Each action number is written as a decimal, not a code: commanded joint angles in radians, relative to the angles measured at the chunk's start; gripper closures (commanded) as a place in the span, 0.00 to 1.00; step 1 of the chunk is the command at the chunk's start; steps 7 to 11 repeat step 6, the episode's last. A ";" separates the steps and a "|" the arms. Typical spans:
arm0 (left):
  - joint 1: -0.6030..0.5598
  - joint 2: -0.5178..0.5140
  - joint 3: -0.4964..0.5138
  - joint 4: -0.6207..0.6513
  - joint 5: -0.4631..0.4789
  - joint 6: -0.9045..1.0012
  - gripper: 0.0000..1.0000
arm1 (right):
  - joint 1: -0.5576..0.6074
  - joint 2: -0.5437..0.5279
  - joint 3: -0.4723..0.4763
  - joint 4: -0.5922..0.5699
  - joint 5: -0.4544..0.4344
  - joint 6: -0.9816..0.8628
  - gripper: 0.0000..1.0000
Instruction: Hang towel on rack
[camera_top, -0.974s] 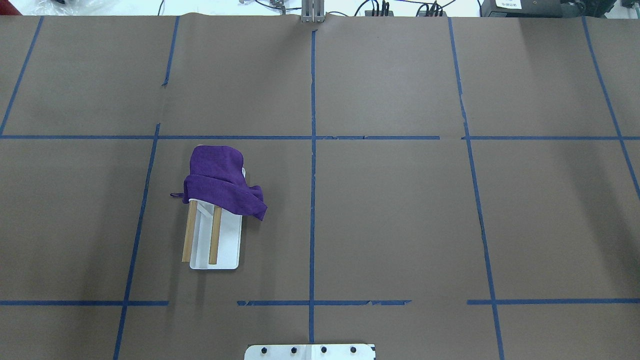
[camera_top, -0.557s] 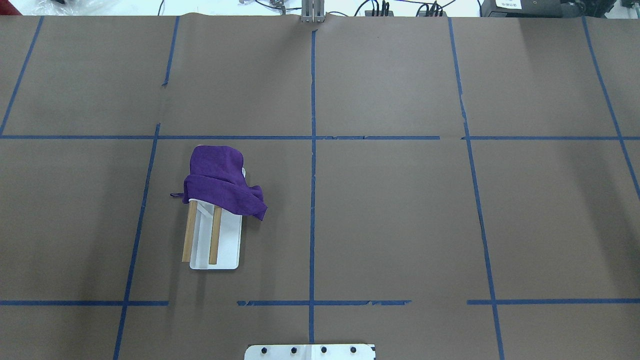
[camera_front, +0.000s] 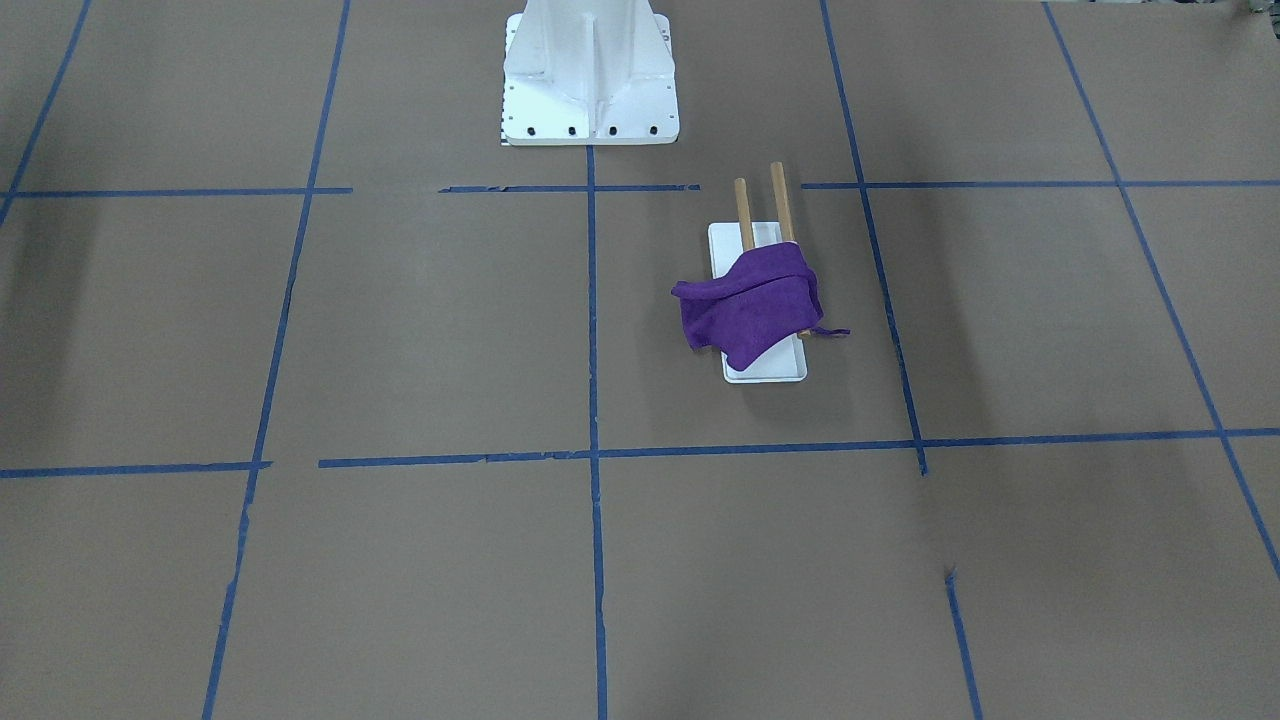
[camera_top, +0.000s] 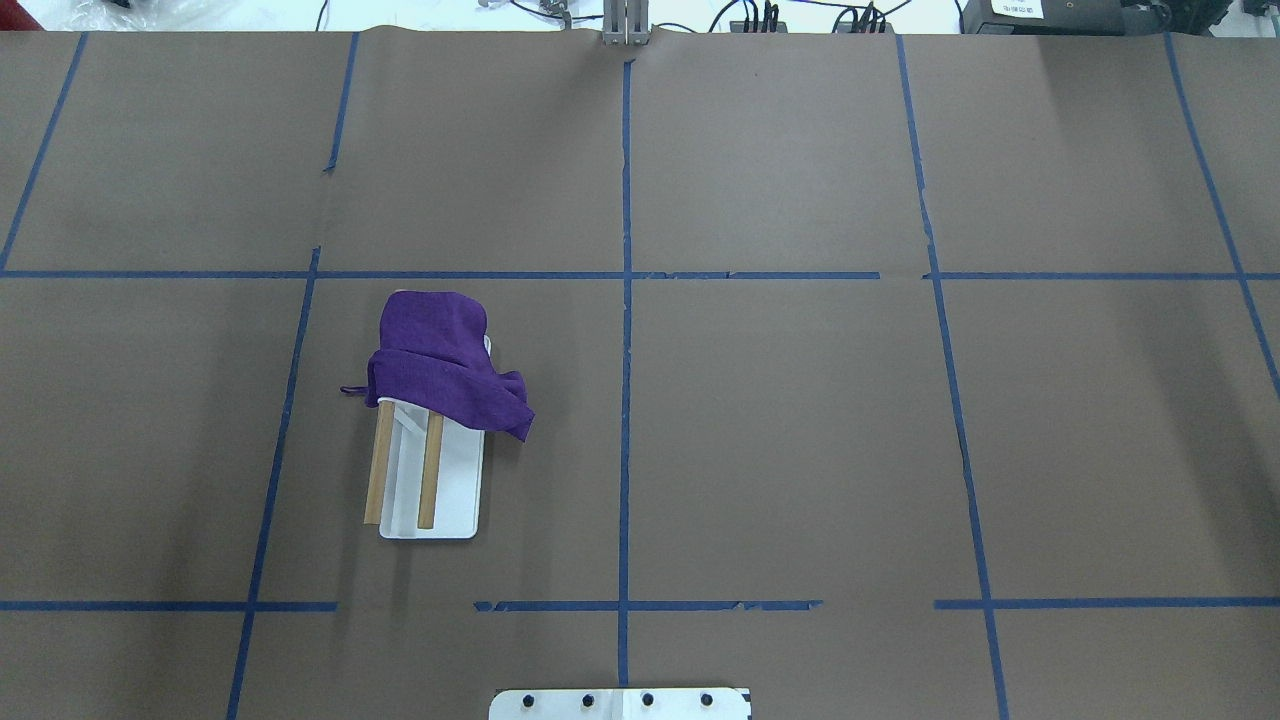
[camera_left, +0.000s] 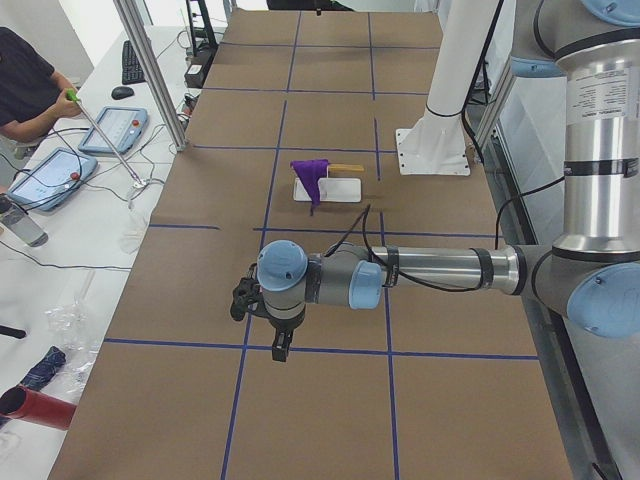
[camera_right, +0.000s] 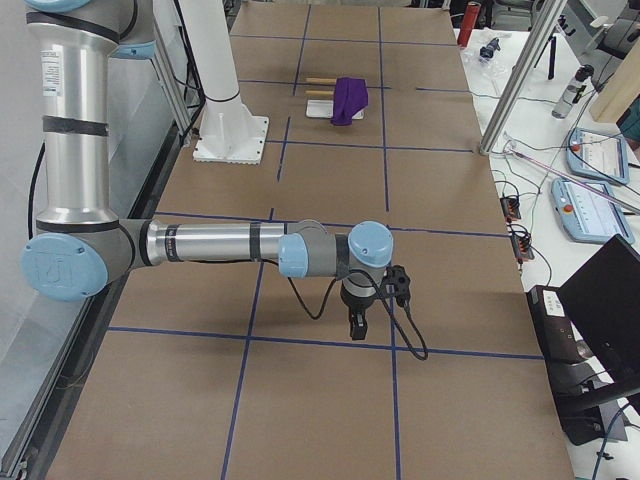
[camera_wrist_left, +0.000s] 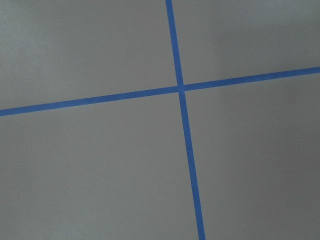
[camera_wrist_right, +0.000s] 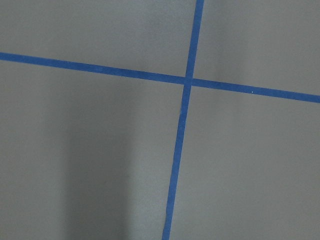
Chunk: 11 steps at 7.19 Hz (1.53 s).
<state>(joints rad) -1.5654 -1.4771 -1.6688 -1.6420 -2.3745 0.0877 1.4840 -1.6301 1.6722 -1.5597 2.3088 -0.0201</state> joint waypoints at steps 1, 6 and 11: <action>0.025 -0.003 -0.005 0.022 0.000 0.000 0.00 | -0.005 -0.020 -0.014 0.030 -0.009 0.014 0.00; 0.024 -0.023 -0.043 0.159 0.009 0.010 0.00 | -0.005 -0.020 -0.012 0.032 -0.006 0.020 0.00; 0.024 -0.023 -0.043 0.159 0.009 0.010 0.00 | -0.005 -0.020 -0.012 0.032 -0.006 0.020 0.00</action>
